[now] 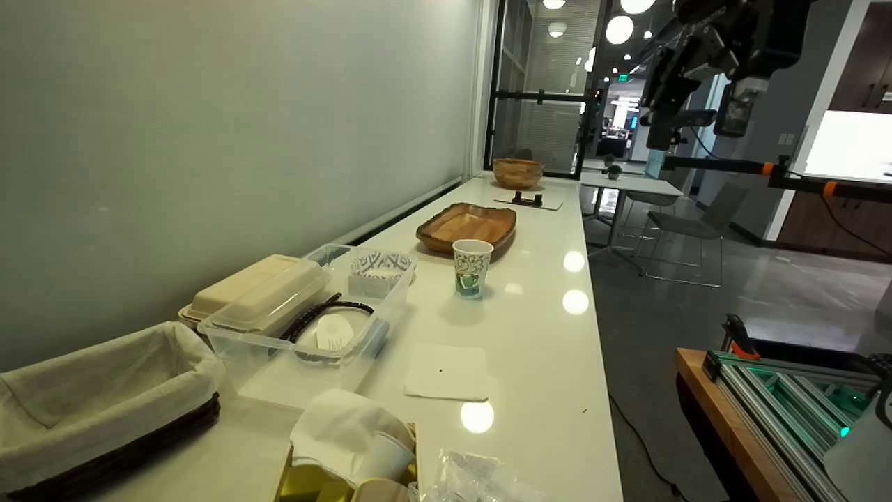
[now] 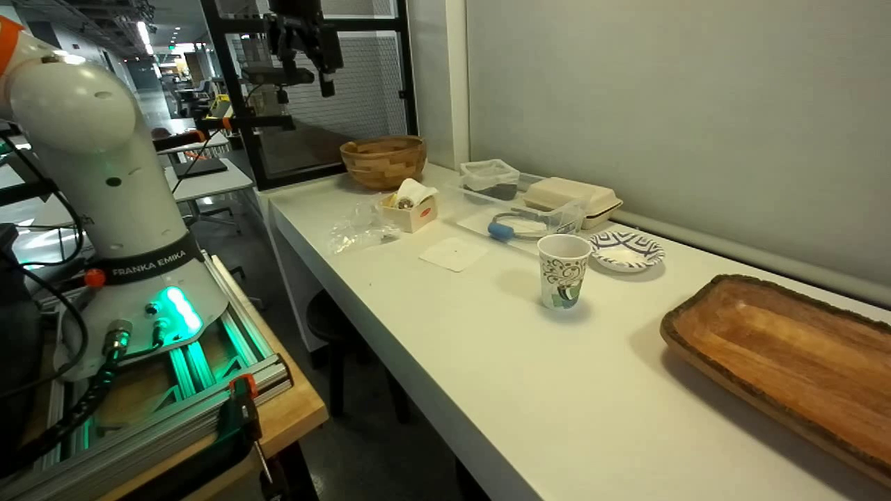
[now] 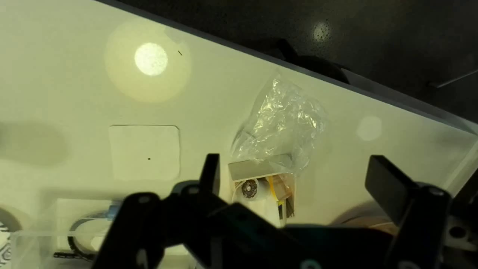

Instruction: Remove the wooden block out of the box

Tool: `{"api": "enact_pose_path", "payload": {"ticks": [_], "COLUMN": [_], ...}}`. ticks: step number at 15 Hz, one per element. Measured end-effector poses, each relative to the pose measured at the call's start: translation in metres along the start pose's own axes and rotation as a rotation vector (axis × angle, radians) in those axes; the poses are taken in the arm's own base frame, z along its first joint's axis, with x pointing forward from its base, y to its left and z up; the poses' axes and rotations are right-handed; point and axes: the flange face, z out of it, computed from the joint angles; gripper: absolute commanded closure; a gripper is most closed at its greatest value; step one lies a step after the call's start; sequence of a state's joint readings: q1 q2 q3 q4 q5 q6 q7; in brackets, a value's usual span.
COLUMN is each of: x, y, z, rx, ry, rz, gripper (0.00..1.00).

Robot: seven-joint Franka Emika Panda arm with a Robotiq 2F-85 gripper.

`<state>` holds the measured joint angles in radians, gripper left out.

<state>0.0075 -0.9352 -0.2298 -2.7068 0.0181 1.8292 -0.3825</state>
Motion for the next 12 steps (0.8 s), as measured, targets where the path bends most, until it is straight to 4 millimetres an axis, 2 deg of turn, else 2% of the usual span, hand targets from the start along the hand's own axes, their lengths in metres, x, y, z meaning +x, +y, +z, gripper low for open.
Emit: {"api": "enact_pose_path", "payload": {"ticks": [2,6,12], "x": [0.014,0.049,0.095], "y": [-0.011,-0.027,-0.02], "z": [0.017,0.064,0.135], "rx": [0.018,0.036,0.087], "ry": [0.003,0.029,0.122], "rz": [-0.102,-0.32,-0.583], "gripper": [0.0,0.0,0.0]}}
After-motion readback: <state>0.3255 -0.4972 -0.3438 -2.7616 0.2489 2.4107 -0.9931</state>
